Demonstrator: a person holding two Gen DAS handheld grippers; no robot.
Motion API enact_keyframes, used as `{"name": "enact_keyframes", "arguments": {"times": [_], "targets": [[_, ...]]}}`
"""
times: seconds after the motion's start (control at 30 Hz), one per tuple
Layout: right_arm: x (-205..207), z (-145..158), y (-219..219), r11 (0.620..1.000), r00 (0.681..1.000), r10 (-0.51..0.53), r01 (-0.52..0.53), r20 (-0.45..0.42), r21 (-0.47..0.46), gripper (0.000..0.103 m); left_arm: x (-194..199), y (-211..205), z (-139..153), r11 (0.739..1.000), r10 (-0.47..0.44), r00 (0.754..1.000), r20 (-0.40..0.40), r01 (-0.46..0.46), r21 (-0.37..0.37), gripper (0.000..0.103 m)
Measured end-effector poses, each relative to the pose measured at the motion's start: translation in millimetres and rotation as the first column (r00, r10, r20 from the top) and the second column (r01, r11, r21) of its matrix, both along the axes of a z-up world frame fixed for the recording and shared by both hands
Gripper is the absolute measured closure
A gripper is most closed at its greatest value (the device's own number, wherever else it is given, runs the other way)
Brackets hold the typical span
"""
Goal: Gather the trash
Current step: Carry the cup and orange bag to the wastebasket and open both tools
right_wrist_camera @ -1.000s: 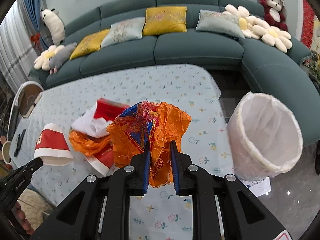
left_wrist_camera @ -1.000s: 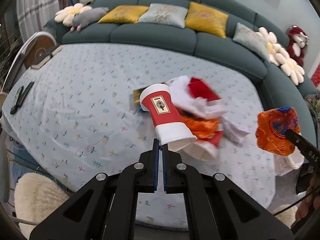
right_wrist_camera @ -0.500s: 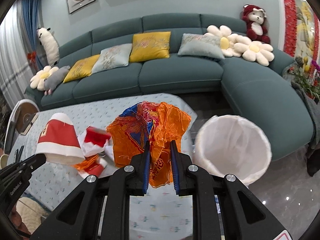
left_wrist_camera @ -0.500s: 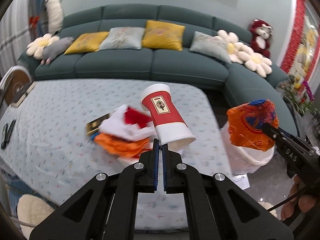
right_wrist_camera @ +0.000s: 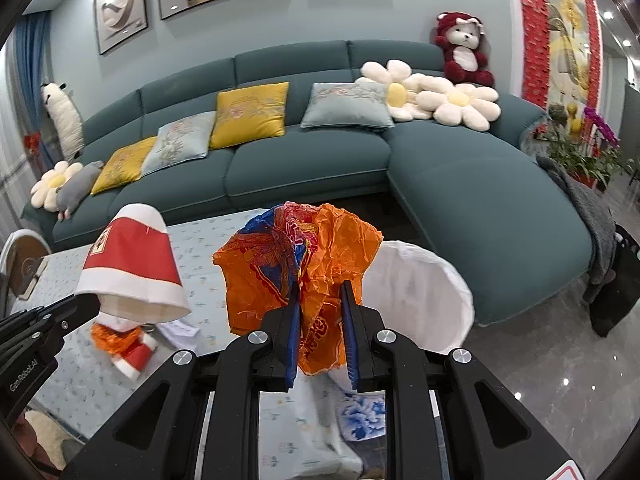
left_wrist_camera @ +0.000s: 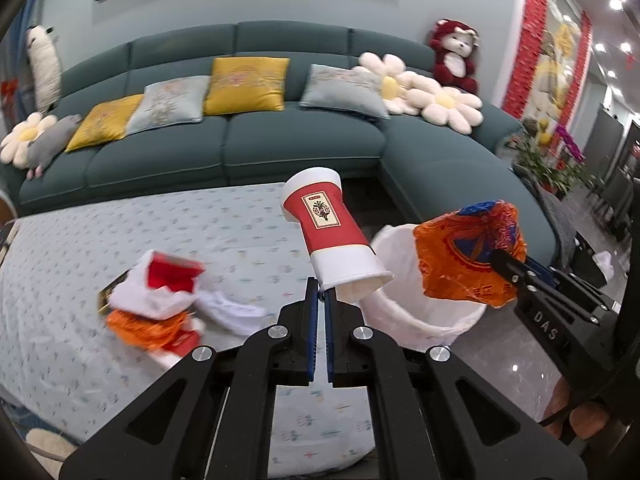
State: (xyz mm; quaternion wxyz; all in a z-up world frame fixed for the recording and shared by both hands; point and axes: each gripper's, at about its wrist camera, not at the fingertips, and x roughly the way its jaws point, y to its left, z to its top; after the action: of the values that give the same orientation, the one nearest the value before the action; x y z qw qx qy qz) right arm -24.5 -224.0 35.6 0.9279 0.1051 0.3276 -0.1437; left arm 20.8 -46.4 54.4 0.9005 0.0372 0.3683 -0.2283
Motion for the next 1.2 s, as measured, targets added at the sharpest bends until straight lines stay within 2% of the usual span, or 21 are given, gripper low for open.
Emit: {"name": "enact_keyframes", "arguments": {"times": [0.53, 0.8, 0.97, 1.03, 1.1, 1.2], "targets": [[8, -37, -79, 0.992, 0.991, -0.12, 0.122, -0.066, 0.029, 0.085, 25, -106, -30, 0.984, -0.177, 0.982, -0.065, 0.177, 0.002, 0.1], [24, -59, -101, 0.987, 0.984, -0.143, 0.149, -0.107, 0.054, 0.084, 43, -135, -51, 0.978, -0.208, 0.973, -0.097, 0.209, 0.0, 0.1], [34, -67, -102, 0.988, 0.984, -0.137, 0.144, -0.117, 0.058, 0.078, 51, -144, -60, 0.977, -0.211, 0.971, -0.11, 0.211, -0.013, 0.099], [38, -69, -103, 0.988, 0.983, -0.135, 0.143, -0.122, 0.06, 0.074, 54, -144, -61, 0.979, -0.205, 0.972, -0.111, 0.204, -0.021, 0.093], [40, -69, -102, 0.988, 0.983, -0.134, 0.142, -0.123, 0.061, 0.072, 55, -142, -60, 0.982, -0.191, 0.976, -0.107, 0.189, -0.028, 0.078], [42, -68, -100, 0.989, 0.984, -0.132, 0.139, -0.121, 0.052, 0.065, 55, -137, -57, 0.984, -0.178, 0.979, -0.097, 0.176, -0.026, 0.07]]}}
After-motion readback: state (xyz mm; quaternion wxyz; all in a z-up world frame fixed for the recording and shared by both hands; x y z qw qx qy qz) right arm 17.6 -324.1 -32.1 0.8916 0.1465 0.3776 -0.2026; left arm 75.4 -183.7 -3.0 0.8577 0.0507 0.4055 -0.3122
